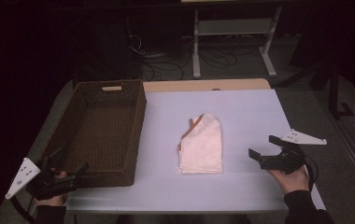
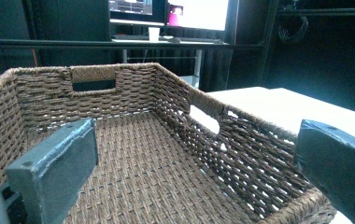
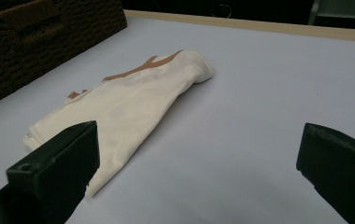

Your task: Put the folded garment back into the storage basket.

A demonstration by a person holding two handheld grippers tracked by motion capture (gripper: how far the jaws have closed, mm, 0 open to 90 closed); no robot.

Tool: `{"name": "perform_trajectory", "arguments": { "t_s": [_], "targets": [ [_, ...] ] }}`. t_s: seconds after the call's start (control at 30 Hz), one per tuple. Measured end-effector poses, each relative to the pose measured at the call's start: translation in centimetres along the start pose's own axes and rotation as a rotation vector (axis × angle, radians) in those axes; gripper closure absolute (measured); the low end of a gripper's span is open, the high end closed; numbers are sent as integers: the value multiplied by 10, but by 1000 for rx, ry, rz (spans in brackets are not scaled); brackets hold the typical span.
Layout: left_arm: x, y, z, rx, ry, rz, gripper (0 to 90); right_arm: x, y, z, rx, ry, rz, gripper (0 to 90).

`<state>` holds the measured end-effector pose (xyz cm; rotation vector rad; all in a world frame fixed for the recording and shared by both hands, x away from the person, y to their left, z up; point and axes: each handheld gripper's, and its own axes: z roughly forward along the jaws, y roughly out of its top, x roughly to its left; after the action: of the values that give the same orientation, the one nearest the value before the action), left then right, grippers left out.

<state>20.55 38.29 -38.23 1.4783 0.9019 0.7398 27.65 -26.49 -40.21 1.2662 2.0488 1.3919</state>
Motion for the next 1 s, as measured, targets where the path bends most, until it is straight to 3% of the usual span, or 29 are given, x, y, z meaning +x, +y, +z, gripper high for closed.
{"name": "perform_trajectory", "arguments": {
  "t_s": [1.0],
  "targets": [
    [-1, 0, 0, -2, -1, 5, 0, 4, 3, -5, 6, 5, 6, 0]
  ]
}}
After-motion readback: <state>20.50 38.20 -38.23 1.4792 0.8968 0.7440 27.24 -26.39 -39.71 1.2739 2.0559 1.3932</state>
